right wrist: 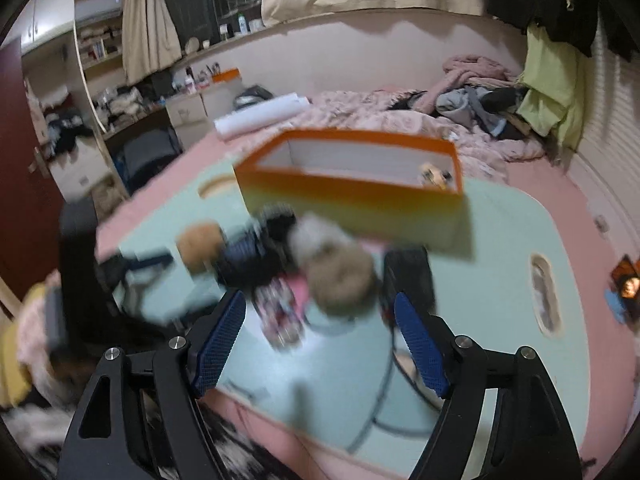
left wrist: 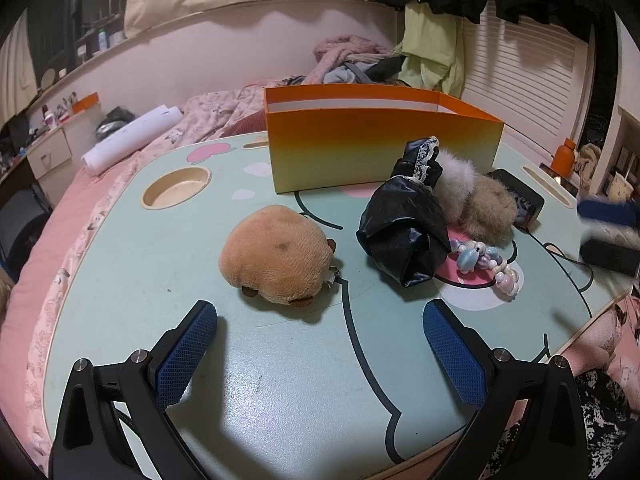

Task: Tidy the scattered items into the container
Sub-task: 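Lift the bracelet out and set it beside the black cloth, right gripper, then reach into the orange box and grasp the cartoon figurine with the left gripper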

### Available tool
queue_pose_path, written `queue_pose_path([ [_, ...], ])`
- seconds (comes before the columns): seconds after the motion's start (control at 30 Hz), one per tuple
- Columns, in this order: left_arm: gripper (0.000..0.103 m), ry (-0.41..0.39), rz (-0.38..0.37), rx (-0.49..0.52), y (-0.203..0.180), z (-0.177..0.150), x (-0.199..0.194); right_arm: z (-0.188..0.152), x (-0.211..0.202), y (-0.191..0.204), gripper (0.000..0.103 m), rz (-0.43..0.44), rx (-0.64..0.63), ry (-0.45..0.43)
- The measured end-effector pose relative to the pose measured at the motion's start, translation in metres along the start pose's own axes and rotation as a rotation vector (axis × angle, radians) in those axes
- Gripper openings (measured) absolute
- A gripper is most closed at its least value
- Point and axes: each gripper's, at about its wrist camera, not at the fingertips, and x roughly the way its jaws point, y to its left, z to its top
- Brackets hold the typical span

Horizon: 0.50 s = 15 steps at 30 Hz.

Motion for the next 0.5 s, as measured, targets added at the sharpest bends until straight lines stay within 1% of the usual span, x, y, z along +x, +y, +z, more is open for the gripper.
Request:
queue_pose_path([
  [0.13, 0.103, 0.0, 0.0, 0.0, 0.0, 0.0, 0.0, -0.02, 0.01, -0.004, 0.077, -0.03, -0.01, 0.035],
  [0.23, 0.103, -0.001, 0.001, 0.002, 0.0, 0.0, 0.0, -0.026, 0.027, -0.007, 0.078, -0.065, 0.003, 0.074],
  [0.27, 0.103, 0.0, 0.001, 0.002, 0.0, 0.0, 0.0, -0.028, 0.029, -0.007, 0.081, -0.087, -0.002, 0.056],
  [0.33, 0.103, -0.001, 0.0, 0.002, 0.0, 0.0, -0.001, -0.033, 0.032, -0.006, 0.091, -0.116, -0.002, 0.007],
  [0.37, 0.103, -0.002, 0.001, 0.003, -0.001, 0.0, -0.002, -0.034, 0.033, -0.006, 0.093, -0.119, 0.0, -0.002],
  [0.43, 0.103, -0.001, 0.001, 0.002, -0.001, 0.0, -0.001, -0.033, 0.034, -0.01, 0.103, -0.122, 0.012, 0.0],
  [0.5, 0.103, -0.001, 0.001, 0.002, -0.001, 0.0, -0.002, -0.034, 0.034, -0.012, 0.103, -0.124, 0.015, -0.002],
])
